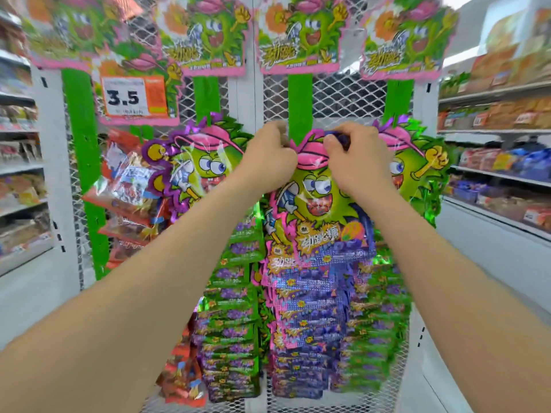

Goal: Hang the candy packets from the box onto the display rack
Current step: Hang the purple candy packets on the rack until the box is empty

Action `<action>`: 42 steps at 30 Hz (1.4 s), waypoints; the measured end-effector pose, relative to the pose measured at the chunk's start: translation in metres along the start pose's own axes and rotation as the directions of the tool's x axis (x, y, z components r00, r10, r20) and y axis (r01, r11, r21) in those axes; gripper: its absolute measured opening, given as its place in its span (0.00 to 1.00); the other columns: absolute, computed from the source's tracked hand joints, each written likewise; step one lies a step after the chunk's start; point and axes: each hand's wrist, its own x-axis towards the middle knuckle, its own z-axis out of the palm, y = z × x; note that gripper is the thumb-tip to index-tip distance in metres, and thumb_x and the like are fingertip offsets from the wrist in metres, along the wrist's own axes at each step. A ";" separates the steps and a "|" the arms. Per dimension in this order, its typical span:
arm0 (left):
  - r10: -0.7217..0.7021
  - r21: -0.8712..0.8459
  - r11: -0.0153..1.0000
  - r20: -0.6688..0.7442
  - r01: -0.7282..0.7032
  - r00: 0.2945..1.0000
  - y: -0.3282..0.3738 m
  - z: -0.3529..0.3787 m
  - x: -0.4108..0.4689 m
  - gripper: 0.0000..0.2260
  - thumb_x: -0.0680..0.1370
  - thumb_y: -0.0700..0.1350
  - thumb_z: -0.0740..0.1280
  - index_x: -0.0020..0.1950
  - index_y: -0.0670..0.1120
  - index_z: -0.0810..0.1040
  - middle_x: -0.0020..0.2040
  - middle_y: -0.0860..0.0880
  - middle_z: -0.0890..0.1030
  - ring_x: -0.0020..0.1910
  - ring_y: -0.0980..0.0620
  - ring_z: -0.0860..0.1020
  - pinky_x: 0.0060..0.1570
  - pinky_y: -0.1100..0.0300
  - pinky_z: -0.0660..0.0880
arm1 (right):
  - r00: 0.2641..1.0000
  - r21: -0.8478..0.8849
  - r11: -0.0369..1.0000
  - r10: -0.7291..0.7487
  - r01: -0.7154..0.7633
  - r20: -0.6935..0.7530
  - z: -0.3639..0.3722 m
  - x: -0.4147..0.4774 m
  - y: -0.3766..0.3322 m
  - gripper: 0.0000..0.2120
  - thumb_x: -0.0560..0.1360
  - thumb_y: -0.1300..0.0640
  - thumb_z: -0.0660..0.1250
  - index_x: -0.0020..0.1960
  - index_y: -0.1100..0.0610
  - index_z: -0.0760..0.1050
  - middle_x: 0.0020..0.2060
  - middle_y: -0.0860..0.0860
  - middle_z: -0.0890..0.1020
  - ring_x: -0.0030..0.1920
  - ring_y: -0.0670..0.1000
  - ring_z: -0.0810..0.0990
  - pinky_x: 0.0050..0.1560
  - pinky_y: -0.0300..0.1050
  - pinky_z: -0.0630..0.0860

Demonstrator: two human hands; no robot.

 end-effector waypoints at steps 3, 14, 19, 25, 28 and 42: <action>-0.081 -0.103 0.992 -0.060 0.075 0.995 0.002 0.003 0.015 0.13 0.80 0.37 0.65 0.61 0.49 0.79 0.45 0.51 0.77 0.43 0.51 0.75 0.40 0.59 0.71 | 0.998 0.133 0.990 0.051 -0.055 0.035 0.009 0.015 0.004 0.07 0.76 0.46 0.66 0.50 0.42 0.82 0.41 0.42 0.84 0.46 0.51 0.82 0.58 0.64 0.78; -0.217 -0.204 0.954 0.045 0.221 0.975 0.000 -0.004 0.037 0.06 0.81 0.52 0.70 0.50 0.51 0.76 0.45 0.47 0.79 0.44 0.48 0.80 0.51 0.55 0.77 | 0.997 0.405 0.914 0.027 0.003 -0.067 0.026 0.027 0.004 0.04 0.76 0.52 0.69 0.49 0.44 0.75 0.44 0.43 0.83 0.45 0.49 0.82 0.56 0.63 0.79; -0.327 -0.282 0.898 0.087 0.338 0.941 0.002 0.000 0.042 0.13 0.76 0.55 0.73 0.51 0.45 0.84 0.50 0.43 0.89 0.53 0.40 0.87 0.61 0.39 0.82 | 0.980 0.295 0.952 -0.025 0.084 -0.197 0.030 0.019 0.002 0.06 0.77 0.56 0.69 0.48 0.47 0.72 0.41 0.42 0.79 0.45 0.50 0.80 0.55 0.59 0.77; -0.220 -0.157 0.961 0.075 0.230 0.973 -0.001 -0.001 0.040 0.11 0.85 0.49 0.65 0.44 0.49 0.73 0.43 0.43 0.74 0.42 0.47 0.71 0.46 0.53 0.68 | 0.968 0.209 0.965 -0.111 0.160 -0.226 0.035 0.006 0.007 0.10 0.76 0.56 0.68 0.49 0.45 0.68 0.41 0.40 0.77 0.48 0.54 0.79 0.58 0.66 0.74; -0.159 -0.122 0.979 0.063 0.166 0.985 -0.010 0.001 0.036 0.16 0.87 0.49 0.62 0.40 0.53 0.68 0.39 0.50 0.67 0.36 0.52 0.65 0.36 0.56 0.59 | 0.973 0.103 0.978 -0.162 0.180 -0.162 0.039 -0.010 0.021 0.08 0.78 0.56 0.69 0.53 0.48 0.72 0.43 0.42 0.78 0.50 0.54 0.78 0.56 0.53 0.65; -0.238 -0.243 0.933 0.140 0.267 0.961 -0.009 -0.009 0.042 0.26 0.81 0.66 0.65 0.72 0.52 0.76 0.72 0.47 0.77 0.71 0.46 0.74 0.76 0.47 0.67 | 0.927 0.146 0.949 -0.228 0.280 -0.298 0.019 0.016 -0.002 0.07 0.77 0.60 0.66 0.55 0.55 0.73 0.43 0.43 0.78 0.48 0.51 0.77 0.60 0.59 0.69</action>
